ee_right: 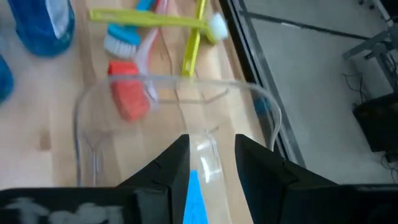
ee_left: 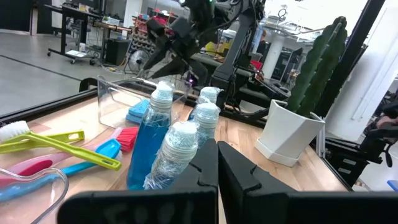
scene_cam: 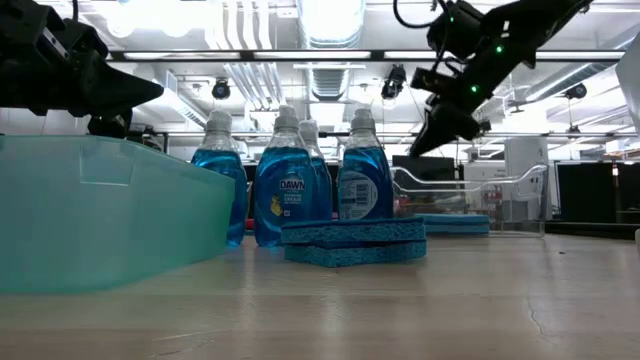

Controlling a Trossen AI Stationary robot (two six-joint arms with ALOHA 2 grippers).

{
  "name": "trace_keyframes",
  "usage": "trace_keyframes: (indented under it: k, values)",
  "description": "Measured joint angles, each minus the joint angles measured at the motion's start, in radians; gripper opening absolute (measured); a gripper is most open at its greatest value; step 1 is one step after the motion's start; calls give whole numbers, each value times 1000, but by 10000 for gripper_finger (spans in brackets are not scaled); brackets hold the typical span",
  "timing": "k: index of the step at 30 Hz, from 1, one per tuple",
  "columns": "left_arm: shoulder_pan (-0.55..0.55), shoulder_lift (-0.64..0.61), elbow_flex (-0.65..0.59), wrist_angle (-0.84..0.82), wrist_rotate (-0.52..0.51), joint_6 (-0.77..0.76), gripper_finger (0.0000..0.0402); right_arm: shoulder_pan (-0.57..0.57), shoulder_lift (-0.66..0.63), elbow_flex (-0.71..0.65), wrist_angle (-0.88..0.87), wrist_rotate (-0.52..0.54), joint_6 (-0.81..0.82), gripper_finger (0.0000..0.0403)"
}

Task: Pick & Place Kitchen Sink Supplies
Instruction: Put the blue sponge into the right transparent bin

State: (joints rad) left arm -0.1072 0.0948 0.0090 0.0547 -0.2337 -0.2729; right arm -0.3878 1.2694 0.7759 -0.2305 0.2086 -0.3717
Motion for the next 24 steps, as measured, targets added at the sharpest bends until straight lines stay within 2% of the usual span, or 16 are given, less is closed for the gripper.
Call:
trace_keyframes:
  k: [17, 24]
  values:
    - [0, 0, 0, 0, 0, 0, 0, 263, 0, 154, 1, 0, 25, 135]
    - [0, 0, 0, 0, 0, 0, 0, 403, 2, 158, 0, -8, -24, 131]
